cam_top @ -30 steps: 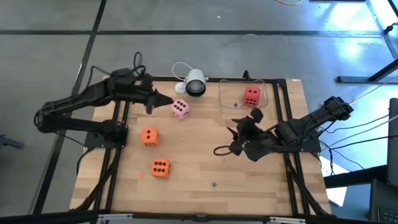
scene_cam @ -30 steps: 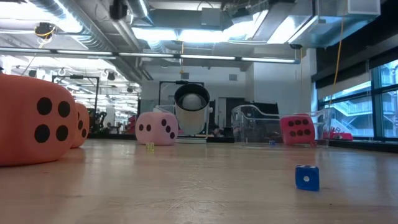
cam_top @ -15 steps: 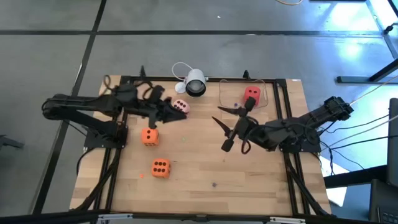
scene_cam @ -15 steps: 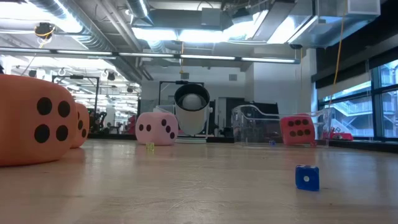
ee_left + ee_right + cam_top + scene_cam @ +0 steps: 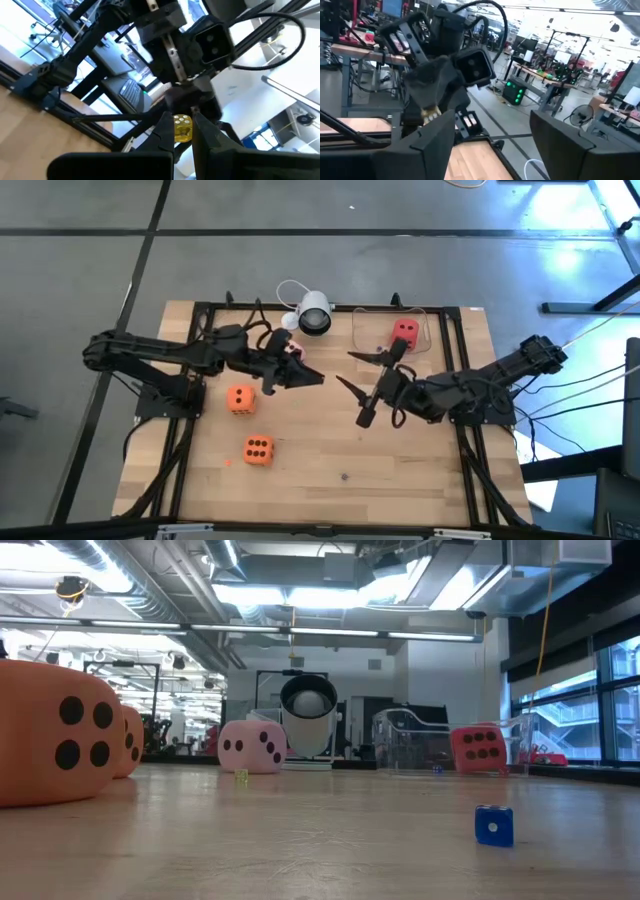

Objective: Pick & Place Dice
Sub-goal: Put the small yellow dice into the transparent container

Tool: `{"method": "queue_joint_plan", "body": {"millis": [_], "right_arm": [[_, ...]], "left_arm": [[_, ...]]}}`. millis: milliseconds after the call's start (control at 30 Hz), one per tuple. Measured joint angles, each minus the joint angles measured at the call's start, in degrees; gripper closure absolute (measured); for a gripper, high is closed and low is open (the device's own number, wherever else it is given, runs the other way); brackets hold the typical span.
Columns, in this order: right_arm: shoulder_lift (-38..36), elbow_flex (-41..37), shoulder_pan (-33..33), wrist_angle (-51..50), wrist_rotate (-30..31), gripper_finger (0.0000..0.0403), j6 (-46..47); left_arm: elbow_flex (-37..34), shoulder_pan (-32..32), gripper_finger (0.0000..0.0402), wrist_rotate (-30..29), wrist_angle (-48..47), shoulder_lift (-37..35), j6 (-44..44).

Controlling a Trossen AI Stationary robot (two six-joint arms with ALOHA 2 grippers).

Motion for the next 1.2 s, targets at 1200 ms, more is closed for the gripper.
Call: {"method": "queue_joint_plan", "body": {"millis": [1200], "right_arm": [[2.43,0.02,-0.58,-4.11,-8.76,0.0175,3.79]], "left_arm": [[0.09,0.24,0.0392,4.15,8.38,5.59,-8.04]]}}
